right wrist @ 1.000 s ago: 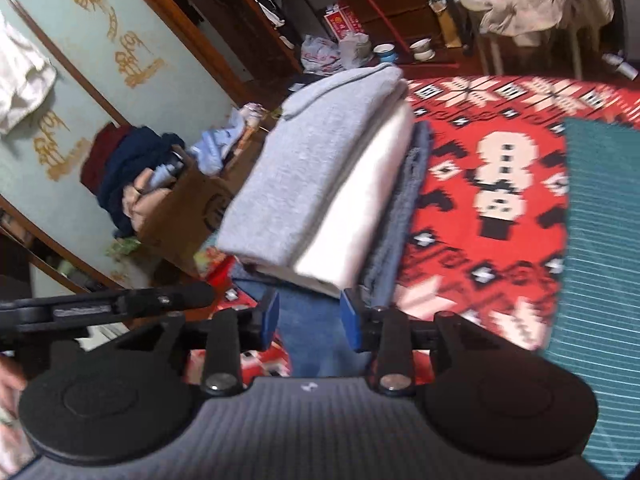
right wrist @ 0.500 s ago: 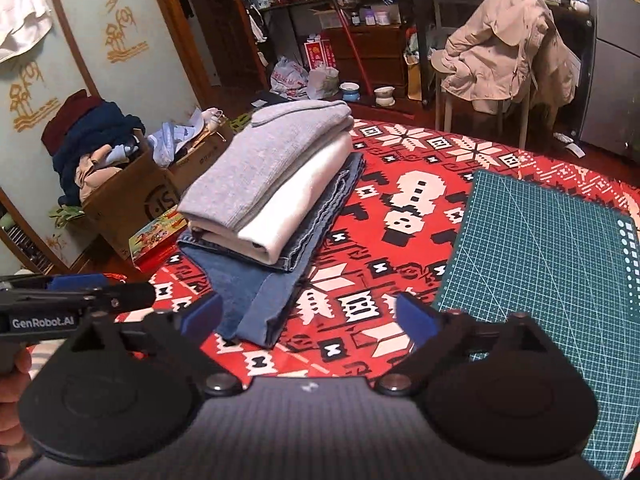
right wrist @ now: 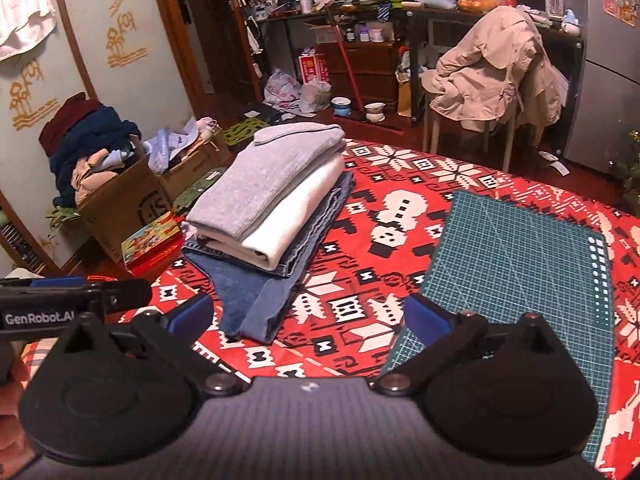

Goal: Fold clothes

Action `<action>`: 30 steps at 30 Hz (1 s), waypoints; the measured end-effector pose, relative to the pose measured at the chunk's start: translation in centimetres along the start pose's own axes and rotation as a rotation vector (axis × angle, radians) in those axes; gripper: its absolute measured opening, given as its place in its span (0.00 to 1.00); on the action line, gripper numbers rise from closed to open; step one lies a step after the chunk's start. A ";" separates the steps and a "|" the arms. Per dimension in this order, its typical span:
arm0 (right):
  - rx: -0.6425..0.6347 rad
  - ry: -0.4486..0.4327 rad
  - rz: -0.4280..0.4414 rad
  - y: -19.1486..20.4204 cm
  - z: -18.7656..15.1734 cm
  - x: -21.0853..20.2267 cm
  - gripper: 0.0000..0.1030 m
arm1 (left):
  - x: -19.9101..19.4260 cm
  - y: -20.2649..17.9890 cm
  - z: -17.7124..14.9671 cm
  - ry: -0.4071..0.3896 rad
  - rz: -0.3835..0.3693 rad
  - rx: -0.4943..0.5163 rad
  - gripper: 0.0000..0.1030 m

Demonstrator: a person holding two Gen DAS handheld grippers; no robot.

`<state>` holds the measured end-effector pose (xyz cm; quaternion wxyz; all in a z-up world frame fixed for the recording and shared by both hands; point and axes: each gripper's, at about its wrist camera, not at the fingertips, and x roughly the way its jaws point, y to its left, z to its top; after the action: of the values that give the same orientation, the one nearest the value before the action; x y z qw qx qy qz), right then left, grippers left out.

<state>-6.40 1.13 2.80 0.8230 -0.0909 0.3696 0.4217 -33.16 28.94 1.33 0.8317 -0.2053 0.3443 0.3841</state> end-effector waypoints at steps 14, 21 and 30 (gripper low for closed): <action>-0.022 0.020 -0.020 0.6 1.6 -1.5 0.99 | -1.9 -0.3 0.4 -0.012 0.072 -0.016 0.85; -0.011 0.011 -0.011 0.8 1.8 -1.9 0.99 | -2.3 -0.7 0.5 -0.028 0.091 -0.003 0.85; -0.009 0.019 -0.007 0.7 1.7 -1.9 0.99 | -2.7 -0.7 0.4 -0.025 0.085 -0.003 0.85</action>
<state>-6.72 1.12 5.45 0.8206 -0.0997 0.3751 0.4196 -33.73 27.44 3.63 0.8187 -0.1869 0.3416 0.4220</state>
